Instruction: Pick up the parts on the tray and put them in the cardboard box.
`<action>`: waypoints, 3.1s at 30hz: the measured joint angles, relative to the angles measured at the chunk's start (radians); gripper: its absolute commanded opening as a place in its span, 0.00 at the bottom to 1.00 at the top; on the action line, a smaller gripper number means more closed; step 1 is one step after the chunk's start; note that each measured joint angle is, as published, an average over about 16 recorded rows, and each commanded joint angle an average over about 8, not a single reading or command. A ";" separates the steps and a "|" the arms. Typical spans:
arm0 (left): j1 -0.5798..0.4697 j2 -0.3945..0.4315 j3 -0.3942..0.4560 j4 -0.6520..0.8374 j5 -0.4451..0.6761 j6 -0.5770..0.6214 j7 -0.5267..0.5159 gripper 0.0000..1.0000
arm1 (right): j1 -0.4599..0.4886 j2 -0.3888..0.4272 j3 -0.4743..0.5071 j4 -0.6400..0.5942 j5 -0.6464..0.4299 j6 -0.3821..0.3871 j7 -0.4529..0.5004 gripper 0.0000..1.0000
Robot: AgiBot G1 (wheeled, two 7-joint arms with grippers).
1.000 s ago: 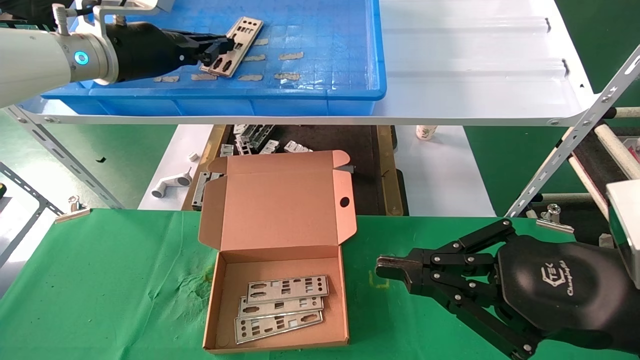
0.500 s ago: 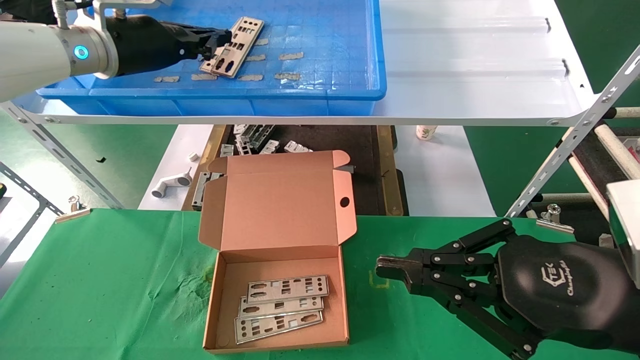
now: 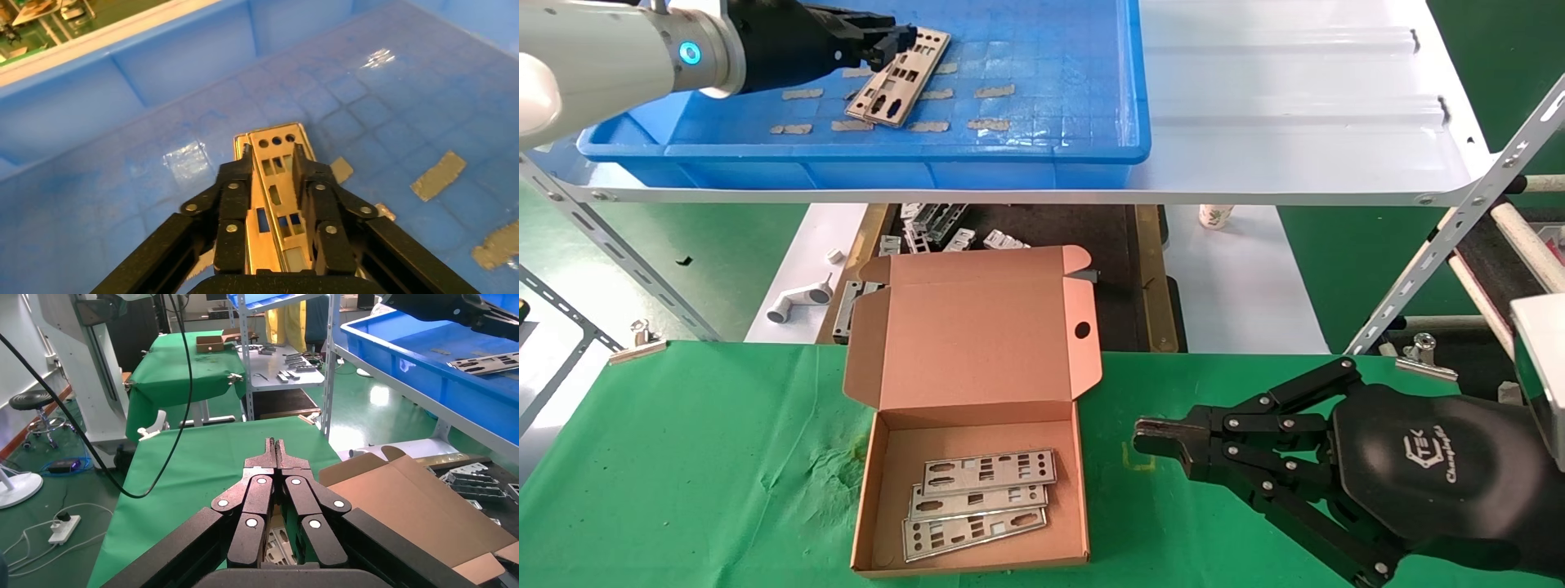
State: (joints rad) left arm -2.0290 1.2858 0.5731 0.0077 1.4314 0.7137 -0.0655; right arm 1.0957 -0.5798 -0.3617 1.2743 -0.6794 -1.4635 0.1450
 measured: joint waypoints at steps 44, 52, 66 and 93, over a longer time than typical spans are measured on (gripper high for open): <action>0.041 0.056 0.083 -0.076 0.111 -0.108 -0.186 0.00 | 0.000 0.000 -0.001 0.000 0.000 0.000 0.000 0.00; 0.048 0.052 0.095 -0.094 0.122 -0.119 -0.209 0.00 | 0.000 0.000 -0.001 0.000 0.000 0.000 0.000 0.00; 0.055 0.045 0.108 -0.121 0.132 -0.133 -0.233 0.00 | 0.000 0.000 -0.001 0.000 0.001 0.000 0.000 0.00; 0.056 -0.102 0.063 -0.417 0.042 0.040 -0.212 0.00 | 0.000 0.000 -0.001 0.000 0.001 0.000 -0.001 0.00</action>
State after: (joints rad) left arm -1.9733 1.1843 0.6360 -0.4092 1.4733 0.7537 -0.2779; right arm 1.0960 -0.5793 -0.3630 1.2743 -0.6786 -1.4630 0.1444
